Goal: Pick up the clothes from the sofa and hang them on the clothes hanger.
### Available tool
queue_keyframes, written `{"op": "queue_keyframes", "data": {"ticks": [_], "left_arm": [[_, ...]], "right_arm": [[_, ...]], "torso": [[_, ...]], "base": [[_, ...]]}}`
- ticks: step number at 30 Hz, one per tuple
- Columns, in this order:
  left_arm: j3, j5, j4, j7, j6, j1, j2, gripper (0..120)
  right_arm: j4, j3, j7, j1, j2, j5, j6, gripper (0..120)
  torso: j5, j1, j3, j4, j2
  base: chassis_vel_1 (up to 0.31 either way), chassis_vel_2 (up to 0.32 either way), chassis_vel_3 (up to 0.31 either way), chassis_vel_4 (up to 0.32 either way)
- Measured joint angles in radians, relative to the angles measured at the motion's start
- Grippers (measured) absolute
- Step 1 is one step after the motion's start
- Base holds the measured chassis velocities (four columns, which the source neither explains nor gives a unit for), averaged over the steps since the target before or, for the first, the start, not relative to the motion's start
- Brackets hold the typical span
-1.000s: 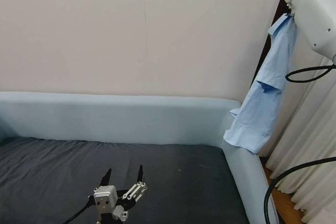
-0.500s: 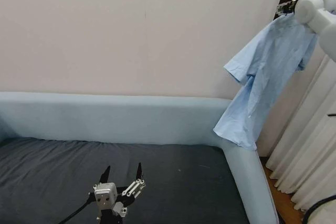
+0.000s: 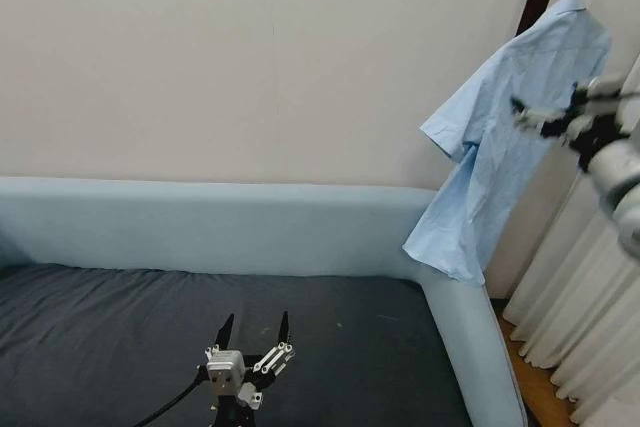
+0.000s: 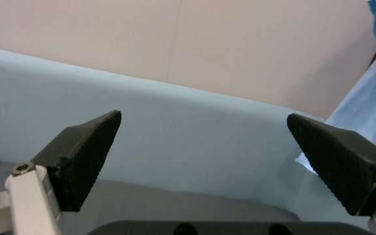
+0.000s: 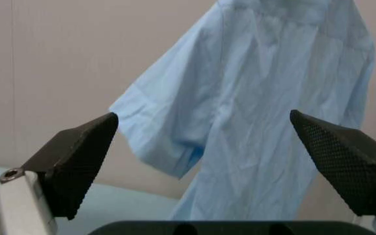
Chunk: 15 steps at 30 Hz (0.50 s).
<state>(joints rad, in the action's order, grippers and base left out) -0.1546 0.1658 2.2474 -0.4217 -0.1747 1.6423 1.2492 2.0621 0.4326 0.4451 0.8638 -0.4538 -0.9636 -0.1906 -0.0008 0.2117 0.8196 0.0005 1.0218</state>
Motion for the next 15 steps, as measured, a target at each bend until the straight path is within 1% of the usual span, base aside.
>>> {"op": "queue_keyframes", "data": {"ticks": [1, 3, 4, 5, 6, 7, 8, 9, 10, 11, 12, 13, 14, 15], "left_arm": [[-0.002, 0.0, -0.01, 0.004, -0.004, -0.003, 0.003, 100], [-0.003, -0.001, -0.027, 0.015, -0.014, -0.002, 0.003, 100], [-0.004, -0.003, -0.033, 0.022, -0.018, 0.0, 0.002, 100], [-0.004, -0.003, -0.033, 0.022, -0.018, 0.0, 0.002, 100], [-0.008, -0.011, -0.042, 0.032, -0.025, 0.006, -0.001, 100], [-0.013, -0.018, -0.05, 0.036, -0.03, 0.01, -0.002, 100], [-0.02, -0.024, -0.057, 0.041, -0.035, 0.013, -0.003, 100], [-0.031, -0.029, -0.062, 0.047, -0.042, 0.019, -0.004, 100], [-0.031, -0.029, -0.062, 0.047, -0.042, 0.019, -0.004, 100], [-0.039, -0.029, -0.064, 0.055, -0.047, 0.025, -0.006, 100], [-0.051, -0.029, -0.066, 0.075, -0.057, 0.037, -0.015, 100], [-0.07, -0.03, -0.075, 0.099, -0.076, 0.049, -0.026, 100], [-0.081, -0.03, -0.081, 0.113, -0.088, 0.054, -0.032, 100], [-0.081, -0.03, -0.081, 0.113, -0.088, 0.054, -0.032, 100]], "right_arm": [[0.014, 0.102, -0.022, 0.119, -0.058, 0.059, 0.019, 100], [0.031, 0.251, -0.083, 0.358, -0.182, 0.173, 0.067, 100], [0.039, 0.299, -0.119, 0.446, -0.233, 0.21, 0.089, 100], [0.039, 0.299, -0.119, 0.446, -0.233, 0.21, 0.089, 100], [0.057, 0.374, -0.173, 0.578, -0.325, 0.28, 0.129, 100], [0.078, 0.427, -0.223, 0.675, -0.411, 0.352, 0.169, 100], [0.094, 0.46, -0.267, 0.757, -0.482, 0.406, 0.21, 100], [0.113, 0.484, -0.303, 0.825, -0.544, 0.447, 0.254, 100], [0.113, 0.484, -0.303, 0.825, -0.544, 0.447, 0.254, 100], [0.129, 0.496, -0.326, 0.873, -0.591, 0.471, 0.287, 100], [0.151, 0.505, -0.359, 0.931, -0.651, 0.508, 0.335, 100], [0.165, 0.505, -0.388, 0.973, -0.706, 0.551, 0.385, 100], [0.169, 0.501, -0.399, 0.986, -0.727, 0.568, 0.405, 100], [0.169, 0.501, -0.399, 0.986, -0.727, 0.568, 0.405, 100]], "torso": [[-0.0011, 0.0, 0.0, 0.0, 0.0], [0.0009, 0.0, 0.0, -0.0018, 0.0], [0.0013, 0.0, 0.0, -0.0022, 0.0], [0.0013, 0.0, 0.0, -0.0022, 0.0], [0.0008, 0.0, 0.0, -0.0025, 0.0], [0.0002, 0.0, 0.0, -0.0023, 0.0], [0.0001, 0.0, 0.0, -0.0021, 0.0], [0.0004, 0.0, 0.0, -0.0024, 0.0], [0.0004, 0.0, 0.0, -0.0024, 0.0], [0.0003, 0.0, 0.0, -0.0024, 0.0], [-0.0006, 0.0, 0.0, -0.0022, 0.0], [-0.0007, 0.0, 0.0, -0.0019, 0.0], [-0.0007, 0.0, 0.0, -0.0017, 0.0], [-0.0007, 0.0, 0.0, -0.0017, 0.0]], "base": [[0.0, 0.0, 0.0, 0.0], [0.0, 0.0, 0.0, 0.0], [0.0, 0.0, 0.0, 0.0], [0.0, 0.0, 0.0, 0.0], [0.0, 0.0, 0.0, 0.0], [0.0, 0.0, 0.0, 0.0], [0.0, 0.0, 0.0, 0.0], [0.0, 0.0, 0.0, 0.0], [0.0, 0.0, 0.0, 0.0], [0.0, 0.0, 0.0, 0.0], [0.0, 0.0, 0.0, 0.0], [0.0, 0.0, 0.0, 0.0], [0.0, 0.0, 0.0, 0.0], [0.0, 0.0, 0.0, 0.0]]}}
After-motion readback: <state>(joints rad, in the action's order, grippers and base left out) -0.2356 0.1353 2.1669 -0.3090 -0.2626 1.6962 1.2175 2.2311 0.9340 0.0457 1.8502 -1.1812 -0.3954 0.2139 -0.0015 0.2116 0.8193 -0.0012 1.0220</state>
